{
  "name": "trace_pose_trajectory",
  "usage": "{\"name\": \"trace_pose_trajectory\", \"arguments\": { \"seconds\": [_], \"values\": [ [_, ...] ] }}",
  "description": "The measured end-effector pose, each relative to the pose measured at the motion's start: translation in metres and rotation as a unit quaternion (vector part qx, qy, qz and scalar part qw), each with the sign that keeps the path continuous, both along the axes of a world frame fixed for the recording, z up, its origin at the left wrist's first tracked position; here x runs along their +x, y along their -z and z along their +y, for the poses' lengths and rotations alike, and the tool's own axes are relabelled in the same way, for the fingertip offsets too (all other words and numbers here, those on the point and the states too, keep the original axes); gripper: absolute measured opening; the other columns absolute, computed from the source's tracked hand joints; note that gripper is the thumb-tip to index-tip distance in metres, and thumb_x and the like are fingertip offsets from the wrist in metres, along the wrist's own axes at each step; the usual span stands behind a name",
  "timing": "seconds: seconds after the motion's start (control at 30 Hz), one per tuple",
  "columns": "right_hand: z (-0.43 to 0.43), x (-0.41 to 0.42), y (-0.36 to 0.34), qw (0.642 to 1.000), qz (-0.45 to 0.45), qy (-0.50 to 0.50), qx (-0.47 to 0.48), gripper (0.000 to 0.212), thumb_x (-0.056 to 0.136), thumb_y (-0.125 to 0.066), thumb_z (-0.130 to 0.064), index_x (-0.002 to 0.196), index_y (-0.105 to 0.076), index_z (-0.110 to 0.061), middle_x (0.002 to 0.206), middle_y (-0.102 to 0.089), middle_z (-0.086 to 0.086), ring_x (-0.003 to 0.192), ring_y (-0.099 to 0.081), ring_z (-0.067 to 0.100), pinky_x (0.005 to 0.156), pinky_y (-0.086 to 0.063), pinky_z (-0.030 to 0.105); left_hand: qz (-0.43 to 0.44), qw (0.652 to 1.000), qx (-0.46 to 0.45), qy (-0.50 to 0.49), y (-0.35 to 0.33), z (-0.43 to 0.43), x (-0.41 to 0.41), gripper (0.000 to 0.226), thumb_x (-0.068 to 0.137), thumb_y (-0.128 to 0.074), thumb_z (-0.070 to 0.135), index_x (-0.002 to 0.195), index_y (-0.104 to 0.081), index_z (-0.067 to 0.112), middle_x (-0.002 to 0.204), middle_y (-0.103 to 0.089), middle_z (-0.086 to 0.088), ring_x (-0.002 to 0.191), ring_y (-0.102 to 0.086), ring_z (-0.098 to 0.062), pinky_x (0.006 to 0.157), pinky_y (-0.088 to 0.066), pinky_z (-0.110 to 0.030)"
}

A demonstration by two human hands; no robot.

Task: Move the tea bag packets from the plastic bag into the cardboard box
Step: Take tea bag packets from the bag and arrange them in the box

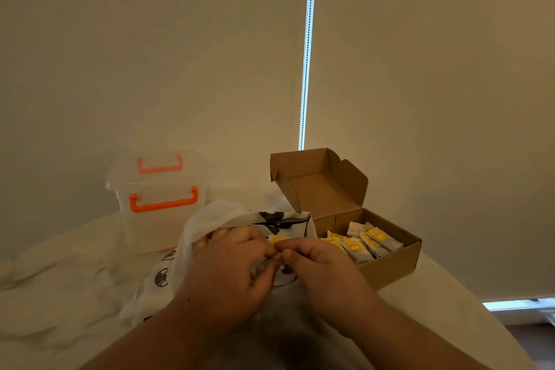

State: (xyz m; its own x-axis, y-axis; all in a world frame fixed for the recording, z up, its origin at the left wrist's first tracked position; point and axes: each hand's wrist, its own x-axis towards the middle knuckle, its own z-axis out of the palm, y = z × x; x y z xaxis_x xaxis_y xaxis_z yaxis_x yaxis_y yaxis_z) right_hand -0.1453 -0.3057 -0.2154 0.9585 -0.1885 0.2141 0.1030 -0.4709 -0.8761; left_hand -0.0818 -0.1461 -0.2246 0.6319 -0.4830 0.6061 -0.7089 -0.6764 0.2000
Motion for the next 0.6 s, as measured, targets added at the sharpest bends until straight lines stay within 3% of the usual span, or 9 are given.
{"name": "trace_pose_trajectory", "arguments": {
  "seconds": [0.17,0.27,0.4,0.5,0.6],
  "values": [
    [-0.002,-0.008,-0.012,0.998,-0.044,0.032,-0.037,0.015,0.091,-0.067,-0.022,0.091,-0.072,-0.036,0.085,-0.069,-0.014,0.080,-0.062,-0.005,0.063,-0.050,0.010,0.020,0.998,-0.064,0.016,-0.001,0.005,0.004,0.023,0.078,-0.045,0.049,0.100,-0.050,0.046,0.094,-0.049,0.029,0.092,-0.044,0.004,0.081,-0.031,-0.029],
    [-0.012,-0.018,-0.029,0.992,-0.074,0.045,-0.095,0.024,0.088,-0.069,-0.019,0.082,-0.069,-0.042,0.088,-0.068,-0.018,0.084,-0.062,-0.003,0.072,-0.054,0.014,0.034,0.997,-0.064,0.003,0.000,0.006,0.008,0.026,0.080,-0.037,0.051,0.103,-0.047,0.047,0.097,-0.046,0.031,0.094,-0.041,0.006,0.084,-0.030,-0.028],
    [-0.058,-0.021,-0.053,0.980,-0.132,0.143,-0.041,0.021,0.089,-0.068,-0.015,0.090,-0.070,-0.035,0.090,-0.069,-0.014,0.084,-0.065,0.005,0.066,-0.051,0.015,0.049,0.997,-0.054,-0.012,-0.001,0.007,0.008,0.029,0.079,-0.035,0.048,0.104,-0.051,0.045,0.098,-0.047,0.033,0.096,-0.041,0.005,0.088,-0.030,-0.029],
    [-0.086,-0.011,-0.045,0.973,-0.070,0.199,-0.094,0.020,0.086,-0.070,-0.013,0.087,-0.070,-0.033,0.085,-0.069,-0.002,0.080,-0.065,0.017,0.065,-0.053,0.028,0.055,0.997,-0.047,-0.019,-0.002,0.006,0.005,0.035,0.078,-0.033,0.049,0.107,-0.051,0.044,0.102,-0.048,0.032,0.098,-0.040,0.006,0.091,-0.029,-0.029],
    [-0.087,0.002,-0.036,0.971,0.074,0.151,-0.173,0.020,0.088,-0.068,-0.015,0.090,-0.069,-0.036,0.094,-0.067,-0.003,0.081,-0.064,0.012,0.071,-0.055,0.026,0.050,0.997,-0.048,-0.024,-0.003,0.004,0.002,0.034,0.079,-0.034,0.048,0.107,-0.052,0.044,0.102,-0.048,0.031,0.097,-0.039,0.005,0.090,-0.028,-0.029]
  ]
}}
